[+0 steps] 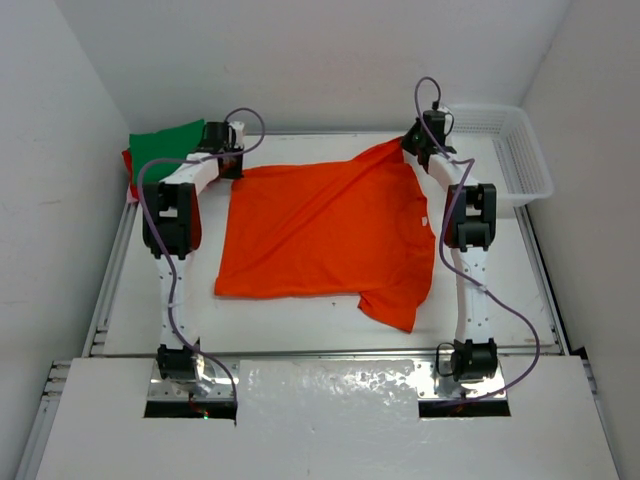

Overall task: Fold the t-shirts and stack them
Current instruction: Flatten out the tshirt

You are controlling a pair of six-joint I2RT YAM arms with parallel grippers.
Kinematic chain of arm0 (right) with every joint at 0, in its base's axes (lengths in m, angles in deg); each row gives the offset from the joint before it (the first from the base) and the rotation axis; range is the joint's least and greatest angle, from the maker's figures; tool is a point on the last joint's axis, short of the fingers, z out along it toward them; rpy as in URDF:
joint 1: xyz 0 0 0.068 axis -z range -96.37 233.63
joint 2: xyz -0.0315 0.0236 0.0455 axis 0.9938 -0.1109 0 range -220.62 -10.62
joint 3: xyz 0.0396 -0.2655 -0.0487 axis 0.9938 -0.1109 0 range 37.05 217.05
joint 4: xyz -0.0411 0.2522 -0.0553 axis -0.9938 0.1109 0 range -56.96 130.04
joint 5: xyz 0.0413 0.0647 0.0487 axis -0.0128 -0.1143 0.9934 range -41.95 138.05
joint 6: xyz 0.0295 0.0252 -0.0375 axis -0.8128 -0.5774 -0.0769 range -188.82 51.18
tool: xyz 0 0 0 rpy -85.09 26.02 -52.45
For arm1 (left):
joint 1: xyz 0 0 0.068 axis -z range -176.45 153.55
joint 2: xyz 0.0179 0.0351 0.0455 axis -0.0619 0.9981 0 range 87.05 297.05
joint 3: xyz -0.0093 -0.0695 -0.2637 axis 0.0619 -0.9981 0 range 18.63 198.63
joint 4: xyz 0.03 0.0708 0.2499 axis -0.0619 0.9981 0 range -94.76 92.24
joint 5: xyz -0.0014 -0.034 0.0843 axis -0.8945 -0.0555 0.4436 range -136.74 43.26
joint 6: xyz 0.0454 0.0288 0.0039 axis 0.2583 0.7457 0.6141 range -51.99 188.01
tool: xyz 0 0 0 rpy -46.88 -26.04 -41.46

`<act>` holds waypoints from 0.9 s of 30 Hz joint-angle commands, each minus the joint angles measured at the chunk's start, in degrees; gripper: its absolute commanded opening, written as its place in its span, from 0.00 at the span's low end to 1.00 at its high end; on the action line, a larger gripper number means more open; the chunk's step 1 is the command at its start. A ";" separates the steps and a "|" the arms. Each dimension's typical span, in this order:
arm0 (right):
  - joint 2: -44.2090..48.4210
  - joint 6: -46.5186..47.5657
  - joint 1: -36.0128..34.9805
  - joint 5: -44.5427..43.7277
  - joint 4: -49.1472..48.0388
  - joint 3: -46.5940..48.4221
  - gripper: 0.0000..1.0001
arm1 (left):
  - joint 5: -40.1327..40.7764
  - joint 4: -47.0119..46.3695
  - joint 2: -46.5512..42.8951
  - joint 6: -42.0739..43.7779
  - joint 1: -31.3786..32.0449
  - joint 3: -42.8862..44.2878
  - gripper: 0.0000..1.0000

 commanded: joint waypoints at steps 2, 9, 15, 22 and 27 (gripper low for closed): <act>1.10 -0.05 -0.37 2.19 -6.50 1.88 0.24 | 0.10 -0.36 -1.23 0.45 -0.11 4.92 0.07; 6.52 3.63 -0.54 7.10 -4.50 3.02 0.97 | 2.12 4.20 0.09 1.32 -0.02 16.94 0.68; 21.46 10.75 -2.73 6.32 9.73 -5.46 0.99 | 1.78 5.17 -8.77 9.57 1.55 19.10 0.93; 50.02 18.47 -8.44 0.27 21.17 -32.37 0.99 | -5.43 17.90 -35.80 38.35 7.09 -5.67 0.90; 71.90 15.17 -13.11 -1.59 25.31 -60.31 0.99 | -3.86 31.69 -53.57 51.32 13.85 -31.86 0.64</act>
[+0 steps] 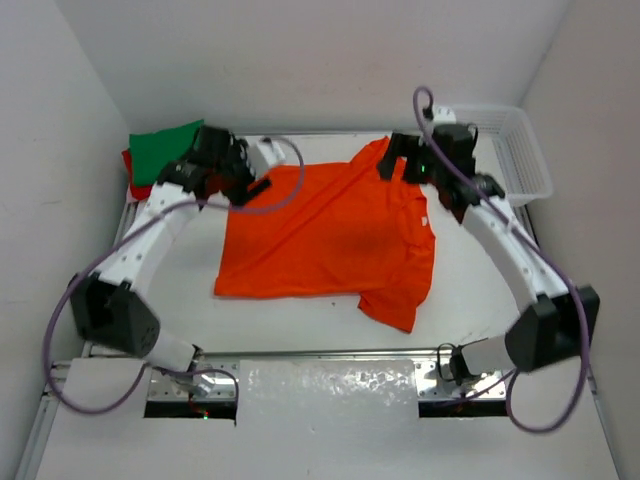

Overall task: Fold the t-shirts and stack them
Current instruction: Flatten out the tshirt, then grap the side of the flattened tshirt closest away from the robot with both arms

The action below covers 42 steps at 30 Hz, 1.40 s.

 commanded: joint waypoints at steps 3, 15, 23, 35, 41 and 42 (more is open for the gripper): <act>14.28 -2.38 -1.82 -2.22 11.07 -24.85 0.99 | 4.60 13.28 -15.47 15.54 6.99 -23.43 0.68; 36.28 -10.56 -3.67 4.18 11.97 -55.27 0.70 | 12.87 -9.74 -25.28 14.06 7.09 -50.70 0.83; 34.44 -14.34 -4.02 7.45 7.30 -61.44 0.54 | 11.81 -19.94 -22.12 13.26 7.09 -56.85 0.82; 40.04 -19.44 -3.84 2.02 11.91 -64.69 0.00 | 15.16 -21.71 -22.20 12.47 7.09 -60.55 0.52; 49.20 -21.37 -3.75 5.76 20.22 -65.13 0.00 | 10.16 -18.81 -24.14 11.24 7.09 -59.86 0.72; 49.20 -21.11 -3.67 6.38 20.83 -64.96 0.00 | 9.80 -17.59 -24.05 11.15 7.09 -59.51 0.73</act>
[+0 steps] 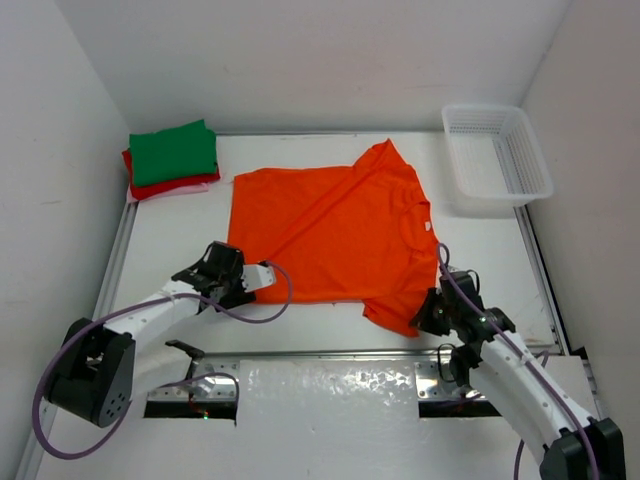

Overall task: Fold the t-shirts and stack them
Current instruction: Grap the side of the flattened tshirt closest away from the robot with both arms

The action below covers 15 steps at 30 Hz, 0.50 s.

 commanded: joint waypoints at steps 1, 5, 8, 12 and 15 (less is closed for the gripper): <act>0.53 -1.20 0.14 1.62 6.47 0.79 0.00 | -3.66 2.64 -0.92 -0.98 -0.25 1.84 0.74; -0.09 1.00 0.14 1.54 8.60 3.69 0.00 | -5.86 6.24 -2.06 -0.19 -0.17 3.34 0.75; -2.27 1.53 0.14 2.85 7.28 4.31 0.00 | -10.52 12.02 -2.15 2.08 0.71 3.70 0.76; -5.18 2.93 0.14 2.95 6.49 5.98 0.00 | -11.49 20.12 -3.29 8.23 1.15 3.78 0.75; -6.33 3.55 0.05 3.03 5.78 6.77 0.00 | -12.28 25.13 -4.17 10.01 1.15 5.62 0.75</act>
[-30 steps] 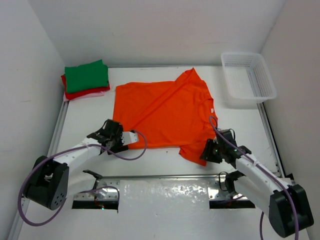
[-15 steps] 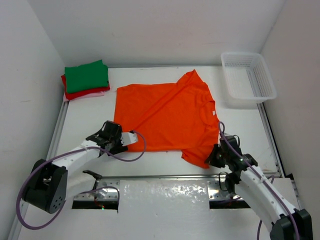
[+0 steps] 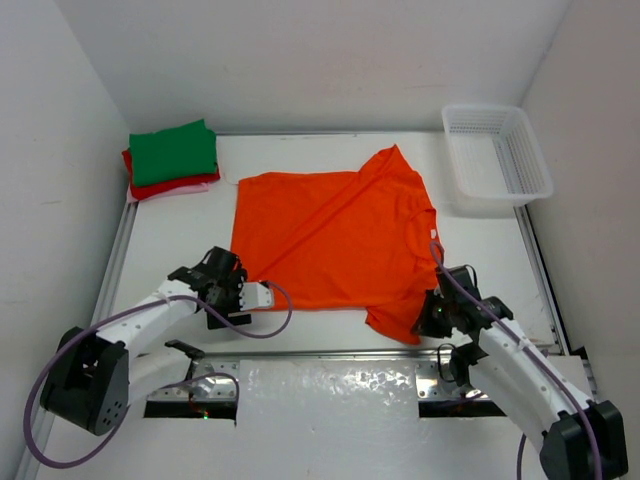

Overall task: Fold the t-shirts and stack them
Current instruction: Grap the side of the flattened tshirt closest away from the robot with both arms

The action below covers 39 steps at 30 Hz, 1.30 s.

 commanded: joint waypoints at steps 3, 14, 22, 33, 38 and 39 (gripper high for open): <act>-1.77 1.96 0.14 0.80 -1.52 2.82 0.00 | -4.23 6.53 -1.77 2.91 0.63 4.55 0.74; -1.59 2.05 0.14 -0.42 -1.52 2.99 0.00 | 6.76 -14.58 3.24 -3.77 1.42 -2.67 0.19; 4.73 3.45 0.14 -6.84 8.75 10.28 0.00 | 5.45 -6.25 -3.35 -8.35 1.42 2.34 0.00; 10.27 5.38 0.14 -3.94 22.38 13.01 0.00 | 3.16 5.10 -6.69 -10.46 1.42 6.13 0.00; 8.79 6.87 0.22 -8.15 21.17 18.81 0.00 | 0.00 6.45 -6.61 -10.46 1.42 9.20 0.00; 6.00 8.18 0.14 -8.68 18.28 19.51 0.00 | -0.61 4.17 -5.65 -11.59 1.42 9.81 0.00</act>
